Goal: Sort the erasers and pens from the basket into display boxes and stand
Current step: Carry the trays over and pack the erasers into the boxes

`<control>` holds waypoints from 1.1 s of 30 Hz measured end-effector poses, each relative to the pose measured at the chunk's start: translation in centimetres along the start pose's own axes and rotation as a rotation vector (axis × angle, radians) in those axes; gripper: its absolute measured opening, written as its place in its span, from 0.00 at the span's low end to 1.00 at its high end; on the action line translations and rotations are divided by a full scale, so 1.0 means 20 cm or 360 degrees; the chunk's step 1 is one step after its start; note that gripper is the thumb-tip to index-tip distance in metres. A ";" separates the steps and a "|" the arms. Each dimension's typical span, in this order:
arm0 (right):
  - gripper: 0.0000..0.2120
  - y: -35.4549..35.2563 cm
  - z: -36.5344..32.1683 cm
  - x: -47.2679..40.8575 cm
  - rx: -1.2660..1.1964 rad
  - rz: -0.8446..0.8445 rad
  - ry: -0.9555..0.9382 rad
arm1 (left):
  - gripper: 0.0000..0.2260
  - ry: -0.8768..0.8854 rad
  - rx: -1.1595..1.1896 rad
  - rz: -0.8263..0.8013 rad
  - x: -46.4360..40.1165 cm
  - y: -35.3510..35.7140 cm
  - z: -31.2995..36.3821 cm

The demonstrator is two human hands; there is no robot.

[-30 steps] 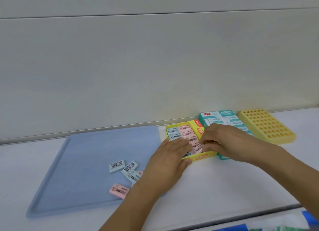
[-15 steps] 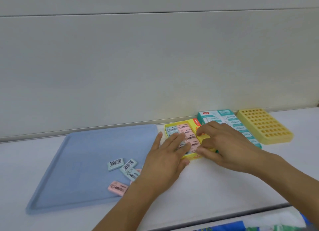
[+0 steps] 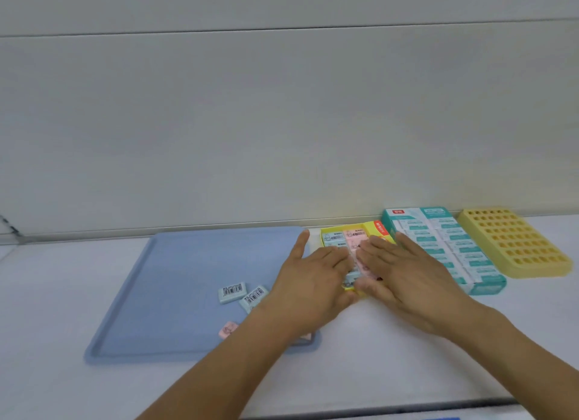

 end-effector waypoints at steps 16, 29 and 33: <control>0.12 -0.18 -0.33 -0.10 -0.0362 0.0607 -0.0537 | 0.16 -0.0690 0.0774 0.0184 0.48 -0.07 -0.46; 0.06 -0.18 -0.61 -0.34 -0.0418 -0.0004 -0.0627 | 0.04 -0.1068 0.1205 0.0095 0.60 0.03 -0.54; 0.02 -0.21 -0.53 -0.27 -0.0710 0.0673 -0.0617 | 0.03 -0.1027 0.2944 0.0464 0.54 -0.03 -0.46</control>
Point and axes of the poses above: each hand's wrist, its own x-axis away from the middle knuckle, its own y-axis out of the palm, z = x × y, the point moved 4 cm from there along -x, towards the middle knuckle, and after that the axes turned 15 degrees about -z, right-handed, at the moved point
